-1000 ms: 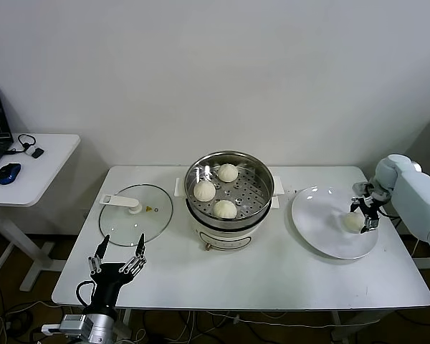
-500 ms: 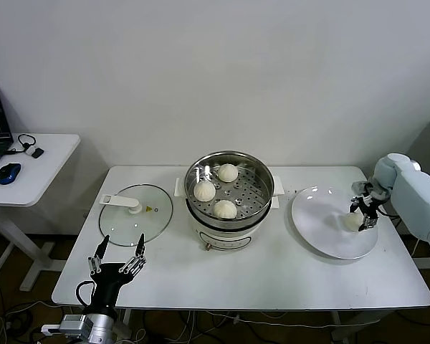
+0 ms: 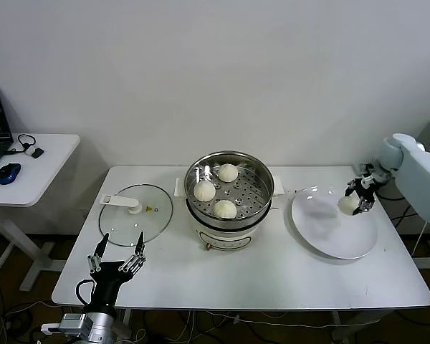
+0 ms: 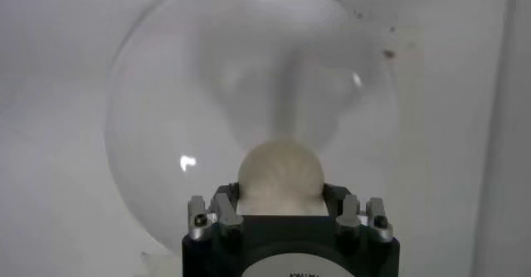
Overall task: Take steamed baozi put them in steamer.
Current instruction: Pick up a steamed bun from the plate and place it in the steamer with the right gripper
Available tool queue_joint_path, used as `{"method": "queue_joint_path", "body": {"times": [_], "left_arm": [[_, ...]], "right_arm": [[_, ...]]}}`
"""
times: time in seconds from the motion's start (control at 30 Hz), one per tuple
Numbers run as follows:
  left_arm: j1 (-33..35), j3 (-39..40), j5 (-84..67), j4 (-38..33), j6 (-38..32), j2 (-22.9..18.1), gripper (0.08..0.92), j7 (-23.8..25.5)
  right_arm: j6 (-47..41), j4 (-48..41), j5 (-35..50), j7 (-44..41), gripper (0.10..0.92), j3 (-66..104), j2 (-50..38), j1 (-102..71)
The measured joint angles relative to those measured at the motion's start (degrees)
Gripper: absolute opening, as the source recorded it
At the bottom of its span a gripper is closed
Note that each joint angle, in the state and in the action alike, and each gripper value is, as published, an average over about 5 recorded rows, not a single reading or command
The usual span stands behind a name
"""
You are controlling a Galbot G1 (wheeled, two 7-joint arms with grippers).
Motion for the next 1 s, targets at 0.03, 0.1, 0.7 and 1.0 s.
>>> {"method": "queue_joint_path", "body": {"times": [0.03, 0.1, 0.7, 1.0], "left_arm": [[0.0, 0.0, 0.0, 0.0, 0.0, 0.0, 0.823, 0.0], [0.0, 0.1, 0.0, 0.0, 0.0, 0.0, 0.823, 0.0], [-1.0, 1.5, 0.9, -0.3, 0.1, -0.5, 0.823, -0.3], [-1.5, 1.6, 1.6, -0.8, 0.1, -1.1, 0.823, -0.6]], "right_arm": [[-0.4, 0.7, 1.5, -0.1, 0.670, -1.5, -0.2, 1.3], [-1.1, 2.2, 4.5, -0.1, 0.670, -4.6, -0.4, 4.1], [-7.8, 11.7, 31.4, 0.2, 0.670, -29.9, 4.7, 29.3], [-11.6, 12.2, 39.8, 1.2, 0.670, -35.1, 12.4, 33.1]]}}
